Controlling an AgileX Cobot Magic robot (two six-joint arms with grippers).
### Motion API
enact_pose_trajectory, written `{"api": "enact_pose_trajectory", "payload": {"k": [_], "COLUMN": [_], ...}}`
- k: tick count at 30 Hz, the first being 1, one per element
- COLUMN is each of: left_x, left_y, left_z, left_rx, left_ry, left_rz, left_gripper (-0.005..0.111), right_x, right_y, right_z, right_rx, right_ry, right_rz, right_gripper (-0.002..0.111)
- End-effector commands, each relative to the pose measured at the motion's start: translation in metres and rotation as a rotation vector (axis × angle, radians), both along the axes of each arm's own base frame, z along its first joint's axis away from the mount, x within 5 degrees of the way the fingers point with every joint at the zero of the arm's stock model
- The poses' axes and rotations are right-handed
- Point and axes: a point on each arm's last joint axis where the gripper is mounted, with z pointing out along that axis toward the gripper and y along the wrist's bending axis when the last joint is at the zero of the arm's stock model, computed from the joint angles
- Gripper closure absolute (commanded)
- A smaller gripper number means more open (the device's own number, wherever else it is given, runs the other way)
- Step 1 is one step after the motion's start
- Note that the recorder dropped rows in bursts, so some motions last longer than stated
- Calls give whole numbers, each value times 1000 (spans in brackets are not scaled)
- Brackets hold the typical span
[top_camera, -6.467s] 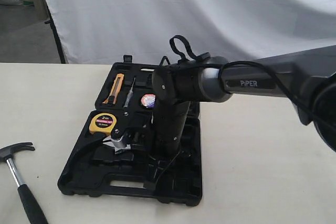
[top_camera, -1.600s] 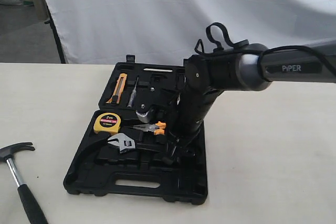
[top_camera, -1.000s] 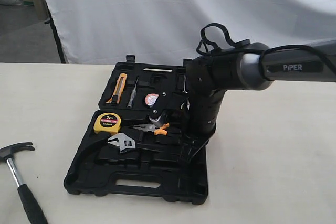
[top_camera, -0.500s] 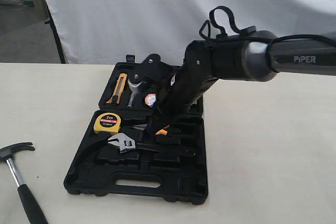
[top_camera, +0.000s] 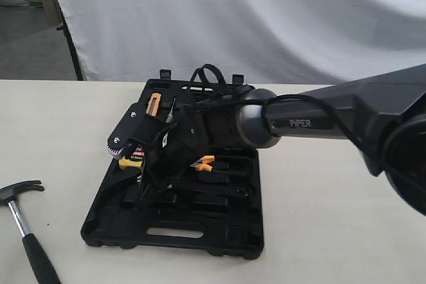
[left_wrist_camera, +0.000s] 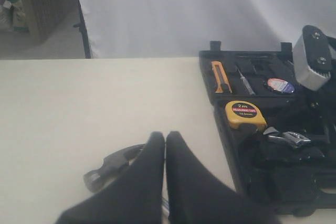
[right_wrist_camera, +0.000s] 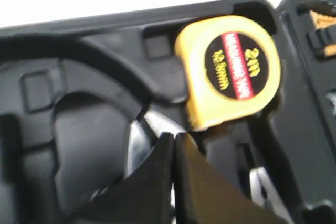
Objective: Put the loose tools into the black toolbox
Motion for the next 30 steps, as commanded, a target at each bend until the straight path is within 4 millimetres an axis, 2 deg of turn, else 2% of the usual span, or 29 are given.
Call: {"api": "enact_pose_trajectory", "payload": {"k": [1, 4, 6, 12, 15, 19, 27, 30], "left_x": [0, 0, 0, 0, 0, 0, 0, 0], "left_y": [0, 0, 0, 0, 0, 0, 0, 0], "left_z": [-1, -1, -1, -1, -1, -1, -1, -1], "left_rx": [-3, -3, -3, -3, -3, -3, -3, -3], "left_ry": [-2, -2, -2, -2, -2, -2, -2, -2], "left_rz": [-6, -6, -6, -6, -6, -6, -6, -6], "left_gripper": [106, 106, 106, 106, 106, 106, 106, 106], "right_x": [0, -1, 0, -3, -10, -19, -17, -17], "right_y": [2, 2, 2, -1, 0, 5, 7, 7], "right_z": [-21, -18, -9, 37, 47, 39, -22, -25], "right_rx": [-71, -72, -57, 14, 9, -18, -124, -131], "right_ry": [64, 66, 54, 5, 18, 40, 110, 115], "right_rz": [16, 18, 18, 13, 29, 54, 58, 58], "right_gripper": [109, 109, 109, 109, 109, 109, 109, 109]}}
